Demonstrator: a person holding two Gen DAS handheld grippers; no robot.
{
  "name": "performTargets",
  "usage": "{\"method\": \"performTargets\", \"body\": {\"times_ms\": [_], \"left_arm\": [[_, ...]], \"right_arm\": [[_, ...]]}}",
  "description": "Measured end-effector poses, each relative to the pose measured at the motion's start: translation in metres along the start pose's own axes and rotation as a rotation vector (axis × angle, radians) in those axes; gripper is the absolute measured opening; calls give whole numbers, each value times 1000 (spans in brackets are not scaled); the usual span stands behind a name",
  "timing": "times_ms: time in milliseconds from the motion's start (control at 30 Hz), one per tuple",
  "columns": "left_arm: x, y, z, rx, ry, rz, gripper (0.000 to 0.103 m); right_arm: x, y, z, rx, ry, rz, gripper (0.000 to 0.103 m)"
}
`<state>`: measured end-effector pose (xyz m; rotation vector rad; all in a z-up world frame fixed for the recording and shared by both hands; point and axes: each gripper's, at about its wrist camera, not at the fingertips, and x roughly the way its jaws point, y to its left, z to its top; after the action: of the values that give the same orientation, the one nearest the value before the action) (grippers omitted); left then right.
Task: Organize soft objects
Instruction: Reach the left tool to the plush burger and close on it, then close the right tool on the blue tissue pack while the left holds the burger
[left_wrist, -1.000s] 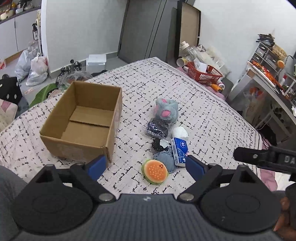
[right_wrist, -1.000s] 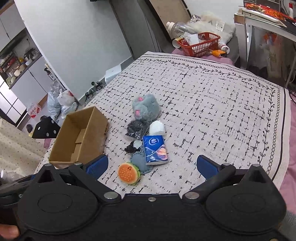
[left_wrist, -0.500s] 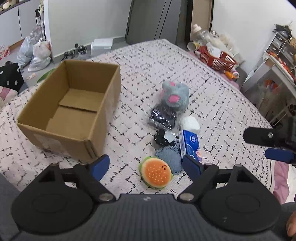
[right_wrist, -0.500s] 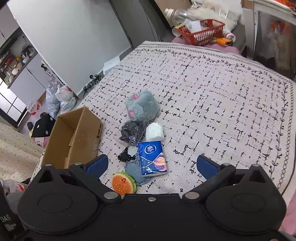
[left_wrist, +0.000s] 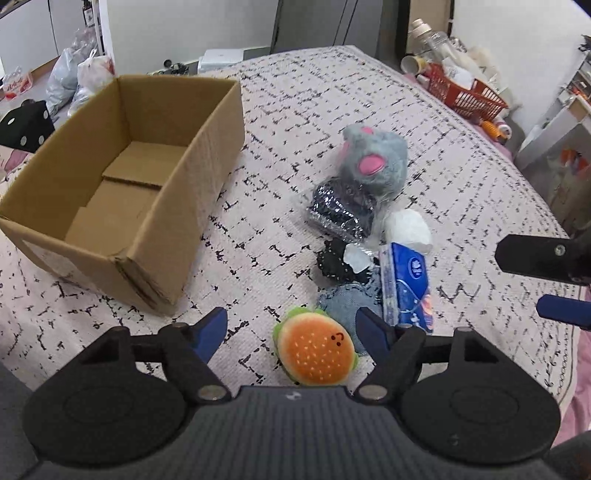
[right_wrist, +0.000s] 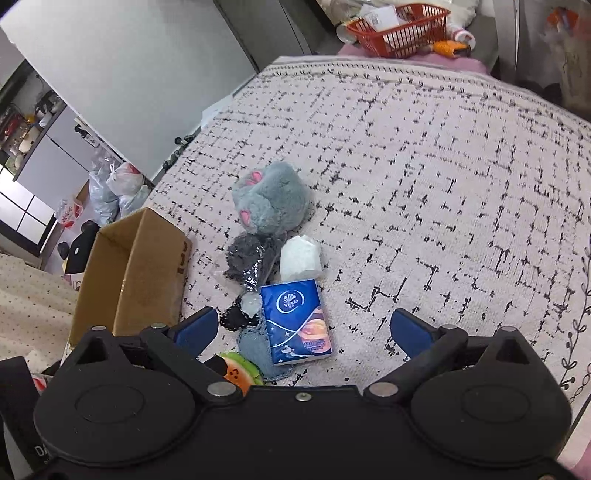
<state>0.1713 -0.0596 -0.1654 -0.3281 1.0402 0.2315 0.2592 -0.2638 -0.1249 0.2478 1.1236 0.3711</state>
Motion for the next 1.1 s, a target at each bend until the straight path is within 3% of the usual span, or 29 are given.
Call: {"method": "performTargets", "body": {"times_ms": [200,267,367,467,533,800,1100], "left_arm": [[24,-3,-4,-13,61,13,68],[29,0,-5,-36,70,-2,62],[35,4,-5,-67,94,-20,42],[36,8,-4,-94,102,-35,35],[35,9,-3,-91,97,-44,30],[29,16,0,-107,96,-91,21],[4,28,10,-134,21,-123,18]], "right_arm": [[19,-9,0,53,50,41,97],[26,-8,0,48,73,51,97],[38,-7,2,42,106,43,97],[47,-7,3,48,120,41,95],[51,-6,4,51,131,54,88],[67,-1,2,47,160,22,82],[92,6,-2,12,219,-52,59]]}}
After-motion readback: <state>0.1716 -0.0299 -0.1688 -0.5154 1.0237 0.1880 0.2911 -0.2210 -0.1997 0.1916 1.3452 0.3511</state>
